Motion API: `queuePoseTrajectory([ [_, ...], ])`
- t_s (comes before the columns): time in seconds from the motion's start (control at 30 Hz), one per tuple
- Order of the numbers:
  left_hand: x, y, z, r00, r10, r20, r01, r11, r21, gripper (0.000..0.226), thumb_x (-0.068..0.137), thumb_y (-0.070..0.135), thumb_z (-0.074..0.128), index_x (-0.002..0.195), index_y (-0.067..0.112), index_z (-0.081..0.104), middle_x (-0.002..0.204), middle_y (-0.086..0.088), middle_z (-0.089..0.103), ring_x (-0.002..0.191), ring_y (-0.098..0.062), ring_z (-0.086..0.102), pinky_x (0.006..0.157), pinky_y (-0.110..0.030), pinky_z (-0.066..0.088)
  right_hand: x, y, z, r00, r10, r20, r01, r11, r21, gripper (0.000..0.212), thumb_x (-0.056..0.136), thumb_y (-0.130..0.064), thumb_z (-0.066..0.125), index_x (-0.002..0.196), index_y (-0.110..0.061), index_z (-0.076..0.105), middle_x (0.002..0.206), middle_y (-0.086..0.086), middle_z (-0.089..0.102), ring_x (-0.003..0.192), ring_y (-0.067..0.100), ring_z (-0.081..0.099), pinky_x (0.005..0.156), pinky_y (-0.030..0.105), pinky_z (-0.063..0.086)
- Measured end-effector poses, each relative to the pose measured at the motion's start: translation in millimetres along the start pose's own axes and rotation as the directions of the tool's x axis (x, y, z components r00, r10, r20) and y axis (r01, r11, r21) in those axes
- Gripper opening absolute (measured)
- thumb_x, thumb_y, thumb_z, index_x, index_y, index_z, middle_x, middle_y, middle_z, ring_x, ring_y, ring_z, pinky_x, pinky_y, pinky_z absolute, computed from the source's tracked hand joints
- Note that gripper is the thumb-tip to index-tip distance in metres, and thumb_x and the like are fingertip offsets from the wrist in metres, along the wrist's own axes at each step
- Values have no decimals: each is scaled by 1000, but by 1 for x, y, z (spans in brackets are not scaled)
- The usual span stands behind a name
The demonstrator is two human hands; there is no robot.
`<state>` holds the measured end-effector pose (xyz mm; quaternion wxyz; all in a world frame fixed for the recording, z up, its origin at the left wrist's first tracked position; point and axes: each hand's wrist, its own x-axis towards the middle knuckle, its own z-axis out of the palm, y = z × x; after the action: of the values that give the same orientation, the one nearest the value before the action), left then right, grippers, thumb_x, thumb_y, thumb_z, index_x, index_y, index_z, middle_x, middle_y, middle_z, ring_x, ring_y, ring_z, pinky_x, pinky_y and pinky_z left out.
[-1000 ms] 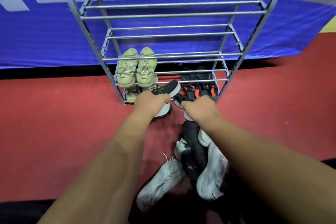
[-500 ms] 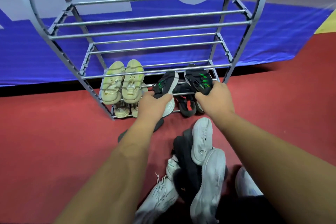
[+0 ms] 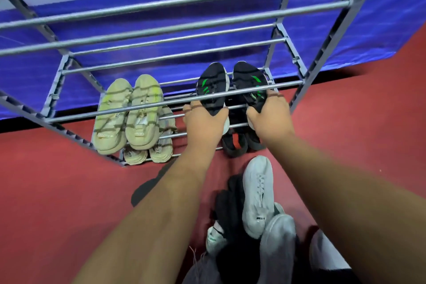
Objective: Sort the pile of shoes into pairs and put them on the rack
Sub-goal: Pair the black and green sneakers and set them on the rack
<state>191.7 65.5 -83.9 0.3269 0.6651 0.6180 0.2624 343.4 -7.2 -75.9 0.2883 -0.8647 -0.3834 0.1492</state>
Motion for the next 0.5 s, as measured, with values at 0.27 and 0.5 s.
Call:
queuePoseTrajectory([
  [0.27, 1, 9, 44, 999, -32, 11, 31, 996, 84, 76, 82, 50, 80, 130, 1, 49, 133, -22, 45, 118, -40, 50, 100, -40, 44, 26, 11, 10, 998, -12, 67, 23, 986, -162, 68, 93, -35, 64, 144, 5, 43, 148, 26, 45, 132, 44, 47, 111, 45, 42],
  [0.5, -1, 11, 43, 998, -7, 69, 1, 996, 89, 79, 86, 53, 77, 136, 0, 46, 137, -21, 41, 118, -44, 53, 102, -45, 49, 18, 15, 11, 996, -91, 12, 92, 980, -179, 74, 91, -41, 64, 149, 2, 43, 152, 20, 43, 142, 39, 40, 120, 46, 37],
])
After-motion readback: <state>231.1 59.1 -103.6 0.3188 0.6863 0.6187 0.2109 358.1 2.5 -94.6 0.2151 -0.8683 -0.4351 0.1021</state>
